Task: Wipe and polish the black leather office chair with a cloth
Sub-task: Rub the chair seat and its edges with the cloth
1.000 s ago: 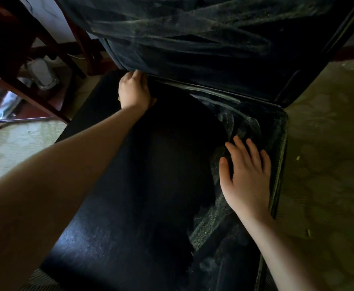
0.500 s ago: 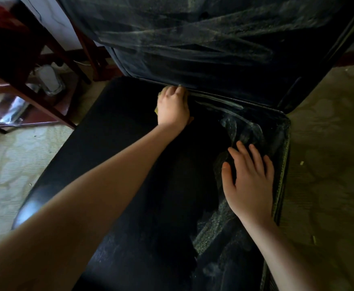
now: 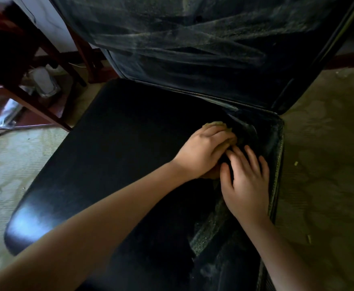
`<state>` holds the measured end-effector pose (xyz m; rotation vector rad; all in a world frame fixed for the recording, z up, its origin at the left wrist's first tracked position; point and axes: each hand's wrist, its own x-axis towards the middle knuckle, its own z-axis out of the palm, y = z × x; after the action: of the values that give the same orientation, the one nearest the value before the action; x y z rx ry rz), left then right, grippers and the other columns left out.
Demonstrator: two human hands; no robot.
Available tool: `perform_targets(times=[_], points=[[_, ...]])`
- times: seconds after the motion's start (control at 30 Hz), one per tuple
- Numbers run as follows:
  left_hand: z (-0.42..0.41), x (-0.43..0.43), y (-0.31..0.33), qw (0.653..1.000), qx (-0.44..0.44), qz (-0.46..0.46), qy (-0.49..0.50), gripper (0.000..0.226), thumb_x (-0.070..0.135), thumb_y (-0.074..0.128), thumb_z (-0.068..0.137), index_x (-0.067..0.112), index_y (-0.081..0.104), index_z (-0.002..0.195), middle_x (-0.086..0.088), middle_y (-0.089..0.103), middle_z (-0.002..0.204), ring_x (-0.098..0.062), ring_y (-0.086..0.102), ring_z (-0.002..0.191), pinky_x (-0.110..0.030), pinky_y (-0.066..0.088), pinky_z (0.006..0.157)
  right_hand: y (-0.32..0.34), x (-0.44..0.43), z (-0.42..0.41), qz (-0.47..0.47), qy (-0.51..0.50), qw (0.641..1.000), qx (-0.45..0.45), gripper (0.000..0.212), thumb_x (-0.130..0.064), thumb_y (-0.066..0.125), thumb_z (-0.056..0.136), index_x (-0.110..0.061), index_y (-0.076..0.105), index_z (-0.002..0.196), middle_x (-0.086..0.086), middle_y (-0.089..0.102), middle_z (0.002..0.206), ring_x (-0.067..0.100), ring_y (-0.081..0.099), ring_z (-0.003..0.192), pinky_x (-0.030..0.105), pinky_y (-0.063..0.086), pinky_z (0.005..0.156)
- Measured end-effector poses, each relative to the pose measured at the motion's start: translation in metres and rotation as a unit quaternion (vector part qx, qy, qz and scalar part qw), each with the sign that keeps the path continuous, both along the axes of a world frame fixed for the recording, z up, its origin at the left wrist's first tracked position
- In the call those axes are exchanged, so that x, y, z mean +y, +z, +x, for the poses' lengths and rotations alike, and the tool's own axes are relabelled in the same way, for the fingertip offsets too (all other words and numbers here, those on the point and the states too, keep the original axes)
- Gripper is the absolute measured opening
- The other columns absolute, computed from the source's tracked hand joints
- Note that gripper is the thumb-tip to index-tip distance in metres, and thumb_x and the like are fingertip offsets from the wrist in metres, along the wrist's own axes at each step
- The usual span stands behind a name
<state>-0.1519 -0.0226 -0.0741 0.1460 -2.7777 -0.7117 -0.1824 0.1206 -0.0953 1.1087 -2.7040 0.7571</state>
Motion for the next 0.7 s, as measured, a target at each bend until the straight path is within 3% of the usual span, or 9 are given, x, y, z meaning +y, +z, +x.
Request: perform_targets(times=[0.17,0.23,0.33,0.43,0.53,0.7], points=[[0.024,-0.022,-0.002,0.997,0.037,-0.051,0.035,0.035,0.023,0.043,0.094,0.005,0.06,0.12,-0.013,0.06,0.116,-0.026,0.054,0.112,-0.03,0.037,0.102,-0.001,-0.001,-0.003,-0.003,-0.006,1.0,-0.016,0.045,-0.032,0.033,0.093,-0.011,0.061,0.122,0.006,0.055,0.133,0.027,0.043,0.13,0.044,0.022,0.108],[0.015,-0.04,-0.004,0.99,0.036,-0.065,0.12,0.034,0.021,0.043,0.093,0.003,0.06,0.116,-0.016,0.061,0.113,-0.032,0.055,0.107,-0.031,0.037,0.096,-0.001,-0.001,-0.003,-0.005,-0.01,1.0,-0.022,0.046,-0.033,0.033,0.093,-0.011,0.06,0.123,0.006,0.054,0.134,0.027,0.042,0.131,0.043,0.02,0.109],[-0.012,-0.062,0.001,0.961,-0.01,-0.029,0.275,0.035,0.014,0.045,0.092,0.006,0.053,0.125,-0.016,0.055,0.121,-0.035,0.047,0.116,-0.037,0.037,0.095,0.0,-0.001,-0.006,-0.009,-0.011,0.999,-0.029,0.046,-0.033,0.031,0.093,-0.012,0.059,0.124,0.005,0.053,0.136,0.025,0.04,0.133,0.042,0.019,0.111],[-0.031,-0.065,0.001,0.937,-0.017,-0.008,0.348,0.035,0.014,0.044,0.093,0.007,0.051,0.126,-0.015,0.053,0.125,-0.032,0.042,0.119,-0.037,0.035,0.098,0.0,-0.003,-0.009,-0.008,-0.01,0.999,-0.032,0.047,-0.033,0.03,0.093,-0.013,0.058,0.125,0.005,0.052,0.136,0.025,0.039,0.133,0.041,0.017,0.111],[-0.046,-0.058,0.0,0.94,-0.01,-0.01,0.341,0.033,0.016,0.044,0.093,0.008,0.053,0.124,-0.014,0.054,0.124,-0.031,0.044,0.119,-0.036,0.035,0.098,0.0,-0.004,-0.011,-0.002,-0.013,1.0,-0.025,0.047,-0.033,0.03,0.093,-0.012,0.059,0.123,0.006,0.054,0.135,0.026,0.041,0.132,0.041,0.018,0.11],[-0.062,-0.044,0.002,0.975,0.0,-0.027,0.222,0.031,0.021,0.05,0.092,0.011,0.058,0.12,-0.01,0.059,0.116,-0.031,0.051,0.111,-0.035,0.04,0.09,0.001,-0.004,-0.011,0.017,-0.009,1.0,-0.014,0.047,-0.033,0.031,0.093,-0.012,0.059,0.124,0.007,0.055,0.134,0.028,0.043,0.13,0.04,0.016,0.108]])
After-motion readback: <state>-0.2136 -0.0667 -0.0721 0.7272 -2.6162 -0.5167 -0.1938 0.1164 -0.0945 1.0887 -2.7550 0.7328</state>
